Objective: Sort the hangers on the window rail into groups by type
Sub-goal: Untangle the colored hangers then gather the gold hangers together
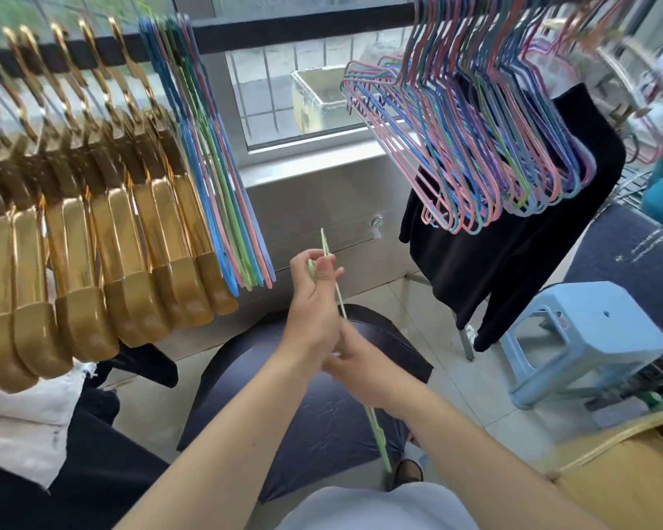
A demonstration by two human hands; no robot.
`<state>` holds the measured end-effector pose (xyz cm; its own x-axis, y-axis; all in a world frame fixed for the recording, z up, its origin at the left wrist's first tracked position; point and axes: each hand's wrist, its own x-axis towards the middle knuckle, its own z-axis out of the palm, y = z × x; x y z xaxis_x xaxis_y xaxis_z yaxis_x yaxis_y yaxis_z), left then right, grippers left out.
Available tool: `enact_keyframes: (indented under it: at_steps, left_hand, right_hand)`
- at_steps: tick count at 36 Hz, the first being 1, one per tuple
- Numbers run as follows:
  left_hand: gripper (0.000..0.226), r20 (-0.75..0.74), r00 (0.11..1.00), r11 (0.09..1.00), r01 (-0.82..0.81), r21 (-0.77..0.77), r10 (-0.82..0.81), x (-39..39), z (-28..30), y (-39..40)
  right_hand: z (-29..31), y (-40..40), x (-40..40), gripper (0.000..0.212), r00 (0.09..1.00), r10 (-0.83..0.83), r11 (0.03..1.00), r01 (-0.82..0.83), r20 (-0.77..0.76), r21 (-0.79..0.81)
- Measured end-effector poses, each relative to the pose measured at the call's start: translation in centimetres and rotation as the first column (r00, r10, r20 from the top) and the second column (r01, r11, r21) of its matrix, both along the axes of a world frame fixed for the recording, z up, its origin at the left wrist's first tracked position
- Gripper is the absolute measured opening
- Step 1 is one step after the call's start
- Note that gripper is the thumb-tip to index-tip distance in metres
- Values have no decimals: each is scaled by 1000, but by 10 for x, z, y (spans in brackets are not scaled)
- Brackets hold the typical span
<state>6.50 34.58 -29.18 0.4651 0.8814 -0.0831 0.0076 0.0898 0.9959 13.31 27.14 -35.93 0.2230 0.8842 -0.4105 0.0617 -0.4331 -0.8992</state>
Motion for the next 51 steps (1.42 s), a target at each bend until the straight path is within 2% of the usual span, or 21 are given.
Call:
enact_keyframes:
  at_steps: [1, 2, 3, 5, 7, 9, 11, 13, 19, 23, 25, 27, 30, 33, 34, 37, 38, 41, 44, 47, 51]
  left_hand:
    - [17, -5, 1000, 1000, 10, -8, -10, 3, 2, -3]
    - [17, -34, 999, 1000, 29, -6, -29, 5, 3, -6]
    - [22, -70, 996, 998, 61, -3, -61, 7, 4, -9]
    - [57, -120, 984, 991, 130, -4, -130, 9, 9, -16]
    - [88, -139, 976, 986, 166, -12, -166, 11, 16, -25]
    - [99, -106, 973, 978, 206, -28, -207, 11, 25, -33]
    - [98, -50, 967, 968, 248, -31, -250, 10, 34, -38]
    - [91, -10, 964, 964, 266, -9, -266, 10, 48, -38]
    - [54, 21, 985, 958, 159, 240, -169, 2, 120, -7]
    - [52, -127, 990, 870, 110, 481, -55, -5, 171, 34]
    - [57, -231, 972, 804, 106, 585, 40, -8, 191, 66]
    - [63, -298, 940, 742, 81, 665, 165, -16, 211, 99]
    - [53, -376, 858, 627, 84, 775, 349, -33, 230, 144]
    - [51, -483, 690, 527, 170, 833, 540, -56, 238, 188]
    - [57, -546, 613, 538, 224, 813, 571, -63, 240, 202]
    - [81, -741, 351, 649, 359, 671, 573, -76, 239, 220]
    - [83, -759, 303, 657, 380, 651, 577, -77, 239, 220]
    - [84, -735, 320, 613, 408, 676, 598, -72, 242, 223]
    - [85, -732, 318, 611, 406, 679, 602, -73, 242, 230]
    - [86, -733, 300, 602, 426, 675, 610, -73, 238, 232]
    - [86, -723, 302, 591, 426, 685, 621, -72, 238, 236]
  right_hand:
    - [1, 1, -3, 44, 997, -66, 998, 67, -30, 19]
    - [0, 3, -1, 36, 991, -132, 990, 131, 19, 41]
    - [0, 5, 3, 32, 974, -176, 984, 167, 141, 68]
    - [3, 5, 16, 23, 920, -233, 972, 211, 316, 104]
    - [13, 4, 32, 19, 876, -319, 947, 275, 363, 168]
    - [31, 5, 49, 26, 807, -384, 921, 302, 448, 246]
    - [54, 9, 67, 20, 768, -392, 919, 299, 507, 257]
    - [75, 17, 81, 27, 735, -389, 921, 300, 555, 248]
    - [138, 35, 111, 28, 698, -407, 911, 264, 589, 316]
    - [182, 54, 128, 29, 616, -415, 908, 236, 669, 346]
    - [204, 66, 135, 30, 605, -423, 905, 244, 674, 349]
    - [229, 79, 139, 26, 595, -438, 898, 262, 674, 353]
    - [249, 92, 146, 10, 497, -418, 907, 265, 760, 326]
    - [258, 104, 154, 13, 464, -393, 919, 234, 794, 318]
    - [264, 109, 155, 14, 448, -396, 917, 234, 801, 322]
    - [273, 124, 154, 15, 390, -364, 928, 224, 845, 297]
    - [277, 129, 152, 16, 382, -361, 929, 227, 851, 293]
    - [280, 145, 151, 23, 372, -323, 943, 203, 870, 264]
    - [275, 149, 145, 26, 341, -317, 944, 199, 885, 262]
    - [256, 146, 145, 28, 318, -244, 961, 204, 916, 185]
    - [242, 144, 152, 28, 244, -251, 955, 218, 937, 200]
